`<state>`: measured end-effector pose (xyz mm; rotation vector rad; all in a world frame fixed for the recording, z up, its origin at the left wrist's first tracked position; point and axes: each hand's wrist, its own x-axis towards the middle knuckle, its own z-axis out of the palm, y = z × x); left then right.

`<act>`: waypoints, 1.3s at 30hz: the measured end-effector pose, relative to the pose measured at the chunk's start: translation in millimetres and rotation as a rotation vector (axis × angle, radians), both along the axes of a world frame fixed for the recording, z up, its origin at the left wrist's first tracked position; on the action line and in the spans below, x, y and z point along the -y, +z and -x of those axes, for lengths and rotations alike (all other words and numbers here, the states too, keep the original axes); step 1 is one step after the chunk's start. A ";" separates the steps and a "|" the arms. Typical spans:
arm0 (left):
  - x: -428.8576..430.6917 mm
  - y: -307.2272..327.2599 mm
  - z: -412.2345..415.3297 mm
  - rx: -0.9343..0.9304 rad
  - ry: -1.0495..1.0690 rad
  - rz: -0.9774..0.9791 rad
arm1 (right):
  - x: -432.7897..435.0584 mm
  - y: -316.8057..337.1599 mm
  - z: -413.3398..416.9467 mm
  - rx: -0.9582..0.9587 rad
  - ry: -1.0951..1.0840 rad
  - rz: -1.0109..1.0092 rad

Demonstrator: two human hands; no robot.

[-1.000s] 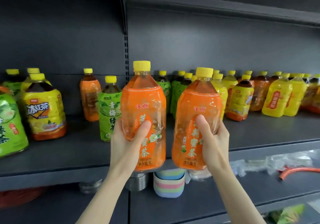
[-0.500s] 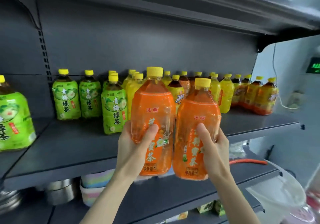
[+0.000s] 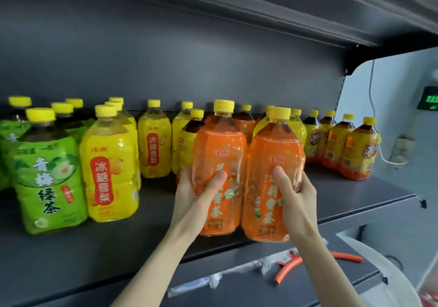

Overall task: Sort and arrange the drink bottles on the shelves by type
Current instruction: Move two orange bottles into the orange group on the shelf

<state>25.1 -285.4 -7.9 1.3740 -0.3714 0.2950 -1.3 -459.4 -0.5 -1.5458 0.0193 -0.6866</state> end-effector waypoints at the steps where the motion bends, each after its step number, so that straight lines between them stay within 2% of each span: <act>1: 9.5 -0.2 -7.7 -0.017 -0.011 -0.002 | 9.8 -0.9 -8.5 -0.005 0.005 -0.006; 6: 51.2 -2.2 -37.0 -0.094 0.023 -0.037 | 55.2 -8.4 -49.3 -0.014 0.038 -0.016; 15: 100.4 -3.8 -45.4 -0.142 0.187 -0.096 | 111.0 -18.4 -97.9 -0.029 0.225 -0.007; 27: 102.0 -4.2 -55.8 -0.173 0.182 -0.279 | 120.6 -23.9 -108.4 -0.004 0.346 -0.052; 39: 95.7 -7.0 -106.2 -0.165 0.380 -0.310 | 112.1 -25.1 -113.0 -0.022 0.321 -0.059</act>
